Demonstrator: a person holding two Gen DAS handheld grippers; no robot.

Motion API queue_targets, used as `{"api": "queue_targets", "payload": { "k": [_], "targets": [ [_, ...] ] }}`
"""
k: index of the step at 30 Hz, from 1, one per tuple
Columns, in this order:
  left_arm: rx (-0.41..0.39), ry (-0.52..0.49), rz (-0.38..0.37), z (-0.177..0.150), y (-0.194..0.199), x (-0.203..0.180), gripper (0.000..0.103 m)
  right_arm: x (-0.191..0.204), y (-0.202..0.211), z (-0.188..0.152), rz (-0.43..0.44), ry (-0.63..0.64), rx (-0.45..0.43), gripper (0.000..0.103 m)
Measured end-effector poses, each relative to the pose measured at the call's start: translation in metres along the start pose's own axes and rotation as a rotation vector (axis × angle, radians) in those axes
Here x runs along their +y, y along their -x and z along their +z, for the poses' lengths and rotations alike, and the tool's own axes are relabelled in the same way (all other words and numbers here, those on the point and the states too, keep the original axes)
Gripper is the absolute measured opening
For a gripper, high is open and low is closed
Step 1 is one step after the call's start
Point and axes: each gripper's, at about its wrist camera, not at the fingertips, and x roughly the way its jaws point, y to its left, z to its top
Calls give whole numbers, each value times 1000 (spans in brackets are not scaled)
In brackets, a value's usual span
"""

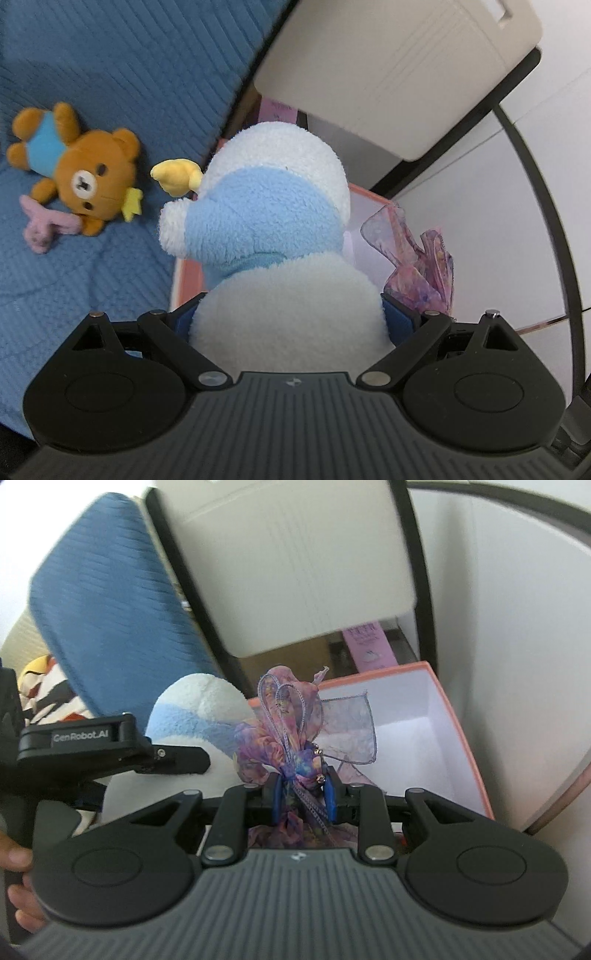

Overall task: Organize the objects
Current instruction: 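Lower both into the pink box and open left and right tools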

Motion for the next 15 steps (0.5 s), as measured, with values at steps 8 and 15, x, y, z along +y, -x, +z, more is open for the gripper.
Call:
{"api": "queue_targets", "payload": {
  "k": [8, 15],
  "targets": [
    [63, -21, 29, 0, -54, -14, 96, -41, -39, -5, -70, -45, 47, 27],
    [94, -32, 45, -2, -77, -12, 96, -57, -50, -7, -92, -55, 74, 27]
  ]
}}
